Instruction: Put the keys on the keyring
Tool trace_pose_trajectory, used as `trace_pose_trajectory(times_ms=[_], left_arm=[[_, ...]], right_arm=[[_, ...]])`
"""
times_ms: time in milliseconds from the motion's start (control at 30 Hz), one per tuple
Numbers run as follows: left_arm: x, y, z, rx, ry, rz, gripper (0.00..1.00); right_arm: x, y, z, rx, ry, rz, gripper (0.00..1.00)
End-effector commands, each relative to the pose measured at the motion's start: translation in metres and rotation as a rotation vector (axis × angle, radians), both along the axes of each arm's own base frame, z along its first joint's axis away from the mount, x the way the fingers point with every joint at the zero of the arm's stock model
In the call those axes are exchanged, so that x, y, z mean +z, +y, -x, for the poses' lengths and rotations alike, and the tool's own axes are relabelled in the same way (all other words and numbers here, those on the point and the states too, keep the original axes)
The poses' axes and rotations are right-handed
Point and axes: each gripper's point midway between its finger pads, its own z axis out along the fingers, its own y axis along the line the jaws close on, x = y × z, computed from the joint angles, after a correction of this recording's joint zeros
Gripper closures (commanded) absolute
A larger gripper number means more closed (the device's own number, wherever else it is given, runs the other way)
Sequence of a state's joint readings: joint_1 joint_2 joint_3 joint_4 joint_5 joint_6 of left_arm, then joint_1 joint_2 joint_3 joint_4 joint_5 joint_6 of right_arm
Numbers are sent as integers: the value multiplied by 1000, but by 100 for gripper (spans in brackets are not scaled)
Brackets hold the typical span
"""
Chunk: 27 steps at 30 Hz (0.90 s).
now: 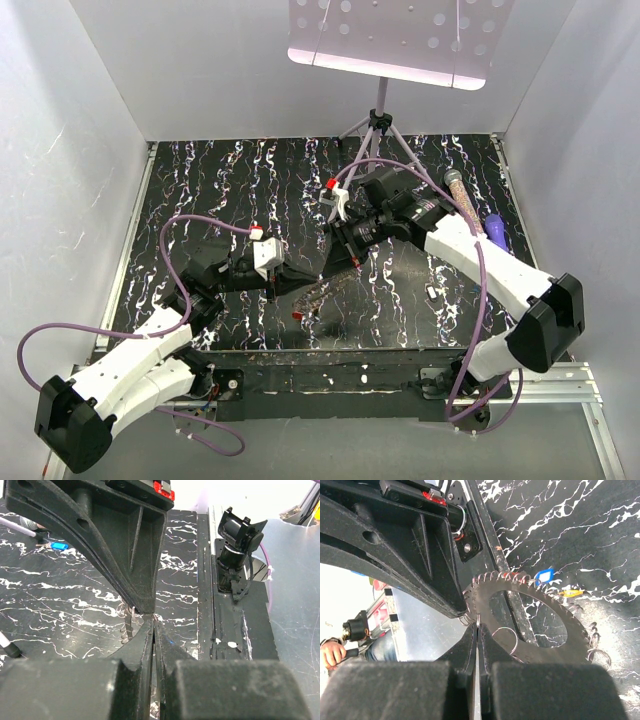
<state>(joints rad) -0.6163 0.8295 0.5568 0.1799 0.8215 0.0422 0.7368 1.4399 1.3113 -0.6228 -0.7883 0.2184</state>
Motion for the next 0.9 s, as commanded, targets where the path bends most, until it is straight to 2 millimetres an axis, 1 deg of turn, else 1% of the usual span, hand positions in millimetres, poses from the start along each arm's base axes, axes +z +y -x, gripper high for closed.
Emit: trace_pose_trajectory(times_ms=[0, 200, 467, 667, 867], left_arm=[[16, 3, -9, 34, -83, -3, 100], [24, 0, -12, 33, -98, 18, 100], [18, -3, -12, 25, -65, 28, 100], [19, -2, -12, 26, -73, 28, 100], [16, -1, -11, 27, -74, 15, 100]], right_arm=[[7, -1, 8, 66, -13, 23, 99], [-1, 0, 9, 81, 0, 76, 99], [3, 5, 10, 80, 56, 67, 99], [3, 7, 15, 74, 118, 66, 99], [1, 6, 15, 70, 129, 73, 99]])
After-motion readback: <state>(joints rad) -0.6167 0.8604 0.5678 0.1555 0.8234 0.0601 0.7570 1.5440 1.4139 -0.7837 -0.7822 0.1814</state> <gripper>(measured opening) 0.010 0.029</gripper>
